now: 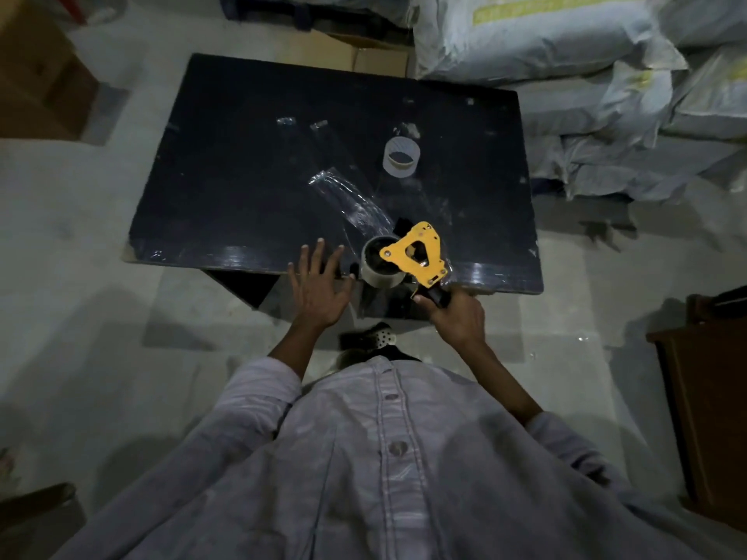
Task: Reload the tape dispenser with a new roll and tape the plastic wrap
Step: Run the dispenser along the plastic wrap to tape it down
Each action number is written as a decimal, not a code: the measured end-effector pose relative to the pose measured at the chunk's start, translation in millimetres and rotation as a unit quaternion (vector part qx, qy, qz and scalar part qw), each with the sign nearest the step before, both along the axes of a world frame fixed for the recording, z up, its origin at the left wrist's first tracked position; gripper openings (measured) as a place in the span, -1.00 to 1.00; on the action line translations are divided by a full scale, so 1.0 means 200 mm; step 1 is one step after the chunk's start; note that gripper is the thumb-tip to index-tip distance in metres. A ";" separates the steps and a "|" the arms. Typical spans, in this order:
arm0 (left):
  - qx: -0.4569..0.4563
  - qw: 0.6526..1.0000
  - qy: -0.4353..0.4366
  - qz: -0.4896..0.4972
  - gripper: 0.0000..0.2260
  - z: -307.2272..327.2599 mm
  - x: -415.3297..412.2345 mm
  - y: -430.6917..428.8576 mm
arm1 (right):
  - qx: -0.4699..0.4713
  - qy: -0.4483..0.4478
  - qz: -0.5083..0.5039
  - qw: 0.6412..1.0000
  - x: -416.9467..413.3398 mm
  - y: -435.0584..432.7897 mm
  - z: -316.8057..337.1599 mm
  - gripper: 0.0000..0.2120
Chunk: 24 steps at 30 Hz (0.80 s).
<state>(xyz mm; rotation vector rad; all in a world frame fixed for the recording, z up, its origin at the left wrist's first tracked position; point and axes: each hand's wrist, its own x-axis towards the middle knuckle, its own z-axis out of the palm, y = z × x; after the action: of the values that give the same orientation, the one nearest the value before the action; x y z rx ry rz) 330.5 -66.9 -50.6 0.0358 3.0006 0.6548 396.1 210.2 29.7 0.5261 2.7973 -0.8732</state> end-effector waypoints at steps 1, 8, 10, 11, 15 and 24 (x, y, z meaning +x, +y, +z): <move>0.002 1.000 0.000 0.007 -0.39 0.01 -0.01 -0.01 | 0.002 -0.007 0.011 1.000 -0.02 -0.02 -0.01 -0.45; -0.016 0.999 -0.010 0.032 -0.28 0.01 -0.13 -0.11 | -0.008 -0.027 0.042 0.999 -0.30 -0.10 -0.05 -0.51; -0.019 0.999 -0.016 0.034 -0.27 0.03 -0.19 -0.12 | -0.011 -0.029 0.044 0.999 -0.41 -0.10 -0.07 -0.54; -0.024 0.999 -0.019 0.032 -0.27 0.05 -0.22 -0.12 | -0.011 -0.034 0.042 0.998 -0.46 -0.11 -0.06 -0.54; -0.050 0.998 -0.021 0.016 -0.24 0.10 -0.33 -0.15 | -0.006 -0.031 0.050 0.998 -0.66 -0.15 -0.10 -0.51; -0.066 0.997 -0.033 -0.010 -0.22 0.09 -0.44 -0.12 | -0.034 -0.042 0.056 0.997 -0.78 -0.10 -0.36 -0.47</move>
<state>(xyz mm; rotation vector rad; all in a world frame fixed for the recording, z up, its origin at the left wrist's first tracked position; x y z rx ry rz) 243.3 -91.5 -32.7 0.0352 2.9690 0.4442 240.8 189.6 -42.1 0.3821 2.6814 -0.8963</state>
